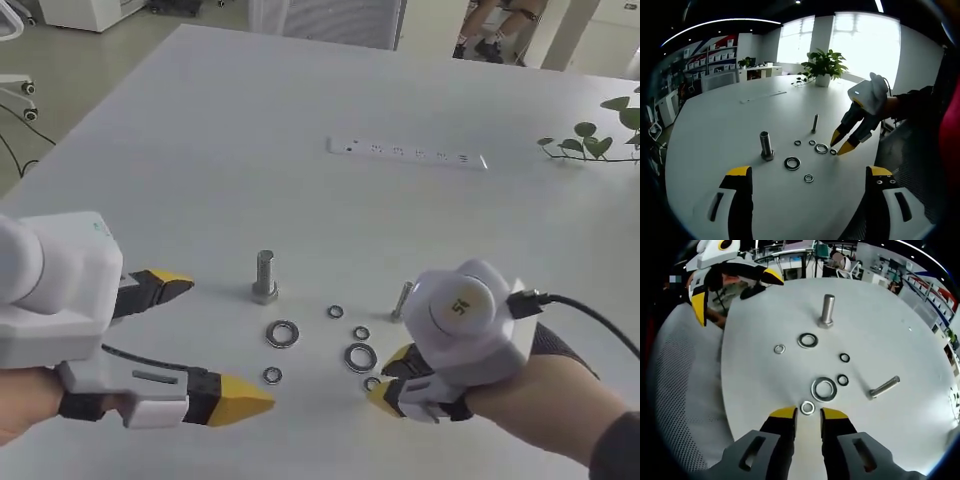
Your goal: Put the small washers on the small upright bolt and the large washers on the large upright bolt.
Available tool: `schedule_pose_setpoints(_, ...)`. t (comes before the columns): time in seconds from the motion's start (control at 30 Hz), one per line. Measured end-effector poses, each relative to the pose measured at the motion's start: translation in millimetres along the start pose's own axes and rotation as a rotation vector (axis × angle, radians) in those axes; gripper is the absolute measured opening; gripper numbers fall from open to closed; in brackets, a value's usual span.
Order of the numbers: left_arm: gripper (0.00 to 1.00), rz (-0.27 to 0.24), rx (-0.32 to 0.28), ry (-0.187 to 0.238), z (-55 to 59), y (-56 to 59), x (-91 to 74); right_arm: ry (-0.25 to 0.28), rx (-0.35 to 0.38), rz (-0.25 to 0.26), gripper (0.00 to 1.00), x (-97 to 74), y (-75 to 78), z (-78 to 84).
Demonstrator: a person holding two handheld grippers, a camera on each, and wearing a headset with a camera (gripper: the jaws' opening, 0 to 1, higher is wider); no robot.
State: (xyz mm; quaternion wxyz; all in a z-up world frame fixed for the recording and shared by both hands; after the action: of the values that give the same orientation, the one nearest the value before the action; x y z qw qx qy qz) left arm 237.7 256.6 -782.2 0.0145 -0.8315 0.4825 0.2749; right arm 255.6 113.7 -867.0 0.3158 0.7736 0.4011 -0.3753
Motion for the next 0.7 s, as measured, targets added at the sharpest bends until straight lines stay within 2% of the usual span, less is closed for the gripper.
schedule_pose_setpoints(0.4,0.96,0.001,-0.002,0.004,-0.5,0.7,0.1,0.003,-0.059,-0.001,0.15,0.6,-2.4,-1.5)
schedule_pose_setpoints(0.7,0.96,0.004,-0.005,0.007,-0.9,1.3,1.5,0.008,-0.052,-0.003,0.14,2.8,0.2,-0.8)
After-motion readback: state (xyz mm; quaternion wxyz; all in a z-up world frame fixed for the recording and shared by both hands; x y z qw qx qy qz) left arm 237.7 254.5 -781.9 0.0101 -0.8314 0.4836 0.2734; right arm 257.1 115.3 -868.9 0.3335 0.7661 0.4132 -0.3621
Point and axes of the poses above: the centre of the closed fingertips' face, and the gripper's own axes: x roughly forward along the fingers, y roughly to its right, z roughly out of its underside, the point moved 1 cm from there along -x, roughly backward along the fingers, and after that the axes turned 11 degrees about z, right-handed, at the moved point
